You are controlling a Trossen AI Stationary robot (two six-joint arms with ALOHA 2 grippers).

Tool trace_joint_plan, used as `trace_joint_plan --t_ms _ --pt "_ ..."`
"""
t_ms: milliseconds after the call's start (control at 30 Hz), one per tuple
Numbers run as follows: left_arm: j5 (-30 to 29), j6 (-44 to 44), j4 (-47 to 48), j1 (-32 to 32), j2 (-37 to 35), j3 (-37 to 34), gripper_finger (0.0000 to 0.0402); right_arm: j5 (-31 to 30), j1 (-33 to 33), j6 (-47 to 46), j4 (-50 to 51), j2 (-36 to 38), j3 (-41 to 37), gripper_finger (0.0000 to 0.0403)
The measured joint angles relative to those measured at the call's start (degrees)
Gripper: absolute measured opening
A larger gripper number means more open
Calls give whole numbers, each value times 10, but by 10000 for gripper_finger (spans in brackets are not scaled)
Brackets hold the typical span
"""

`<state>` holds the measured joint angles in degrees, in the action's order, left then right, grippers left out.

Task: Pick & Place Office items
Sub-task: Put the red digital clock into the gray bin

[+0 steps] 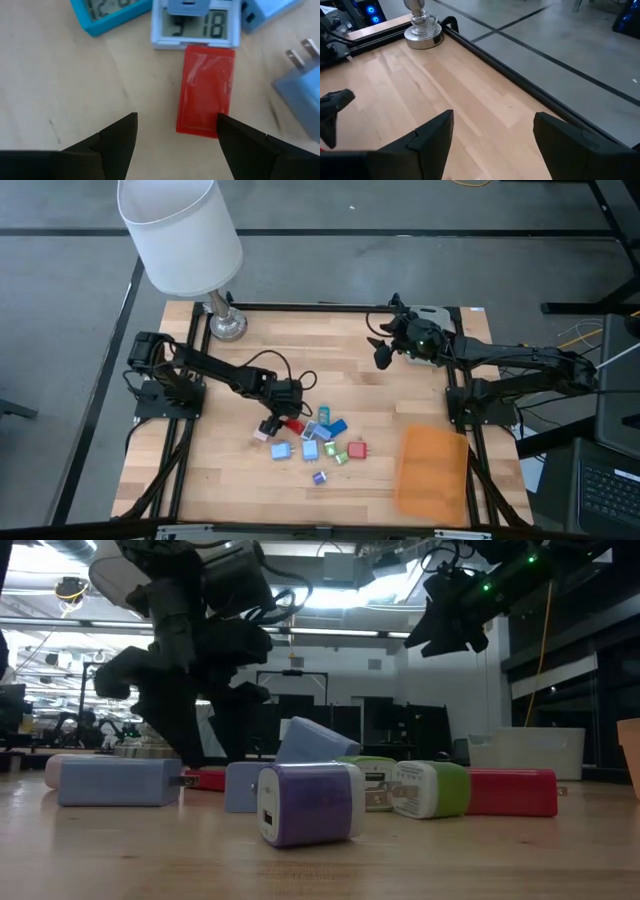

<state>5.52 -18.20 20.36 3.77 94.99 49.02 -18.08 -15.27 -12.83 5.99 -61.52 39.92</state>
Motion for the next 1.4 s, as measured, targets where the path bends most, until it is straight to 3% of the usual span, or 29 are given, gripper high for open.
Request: trace_joint_plan --t_ms 667,1133,1400 --pt "-17 44 79 36 -12 64 265 0 0 5 2 0 0 272" --pt "-100 72 73 65 59 65 264 12 0 -1 2 0 0 272" --pt "-90 82 57 55 74 67 241 12 0 0 2 0 0 272"
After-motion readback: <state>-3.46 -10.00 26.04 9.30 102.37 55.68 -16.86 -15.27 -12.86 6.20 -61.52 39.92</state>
